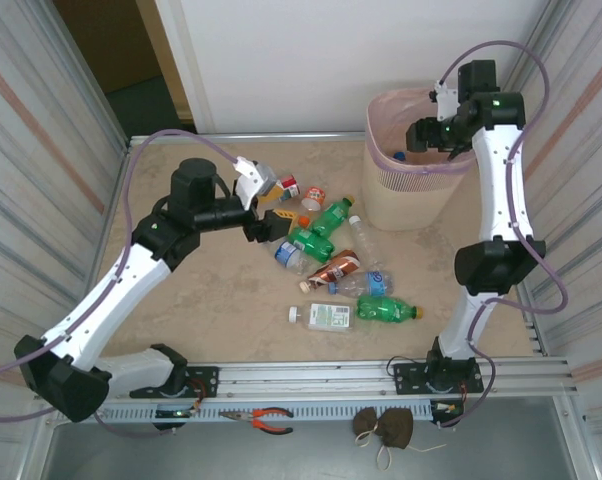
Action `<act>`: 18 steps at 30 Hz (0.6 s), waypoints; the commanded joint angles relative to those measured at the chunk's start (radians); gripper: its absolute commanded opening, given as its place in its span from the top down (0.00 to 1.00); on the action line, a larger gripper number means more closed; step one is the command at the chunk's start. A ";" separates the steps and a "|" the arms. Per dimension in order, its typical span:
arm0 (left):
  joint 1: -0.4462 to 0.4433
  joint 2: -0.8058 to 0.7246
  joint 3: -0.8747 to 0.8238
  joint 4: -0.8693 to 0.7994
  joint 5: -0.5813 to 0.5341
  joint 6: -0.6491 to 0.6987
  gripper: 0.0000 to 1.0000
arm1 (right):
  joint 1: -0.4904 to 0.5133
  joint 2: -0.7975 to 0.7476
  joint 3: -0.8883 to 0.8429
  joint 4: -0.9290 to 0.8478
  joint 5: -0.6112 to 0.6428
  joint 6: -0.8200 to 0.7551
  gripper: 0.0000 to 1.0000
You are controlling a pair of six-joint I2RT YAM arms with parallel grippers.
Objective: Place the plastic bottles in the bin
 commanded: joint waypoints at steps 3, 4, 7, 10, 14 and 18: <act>0.038 0.101 0.112 -0.185 -0.077 0.118 0.27 | -0.006 -0.117 -0.007 0.055 0.003 0.041 0.28; 0.045 0.126 0.129 -0.209 -0.092 0.137 0.28 | -0.005 -0.143 -0.022 0.071 0.000 0.044 0.27; 0.071 0.202 0.178 -0.260 -0.134 0.178 0.28 | -0.006 -0.214 -0.079 0.115 -0.009 0.050 0.27; 0.099 0.289 0.230 -0.299 -0.165 0.210 0.29 | -0.007 -0.286 -0.146 0.151 -0.013 0.054 0.27; 0.139 0.423 0.316 -0.354 -0.218 0.246 0.29 | -0.008 -0.388 -0.270 0.216 -0.012 0.065 0.27; 0.174 0.553 0.398 -0.394 -0.280 0.298 0.29 | -0.015 -0.477 -0.373 0.259 -0.019 0.078 0.27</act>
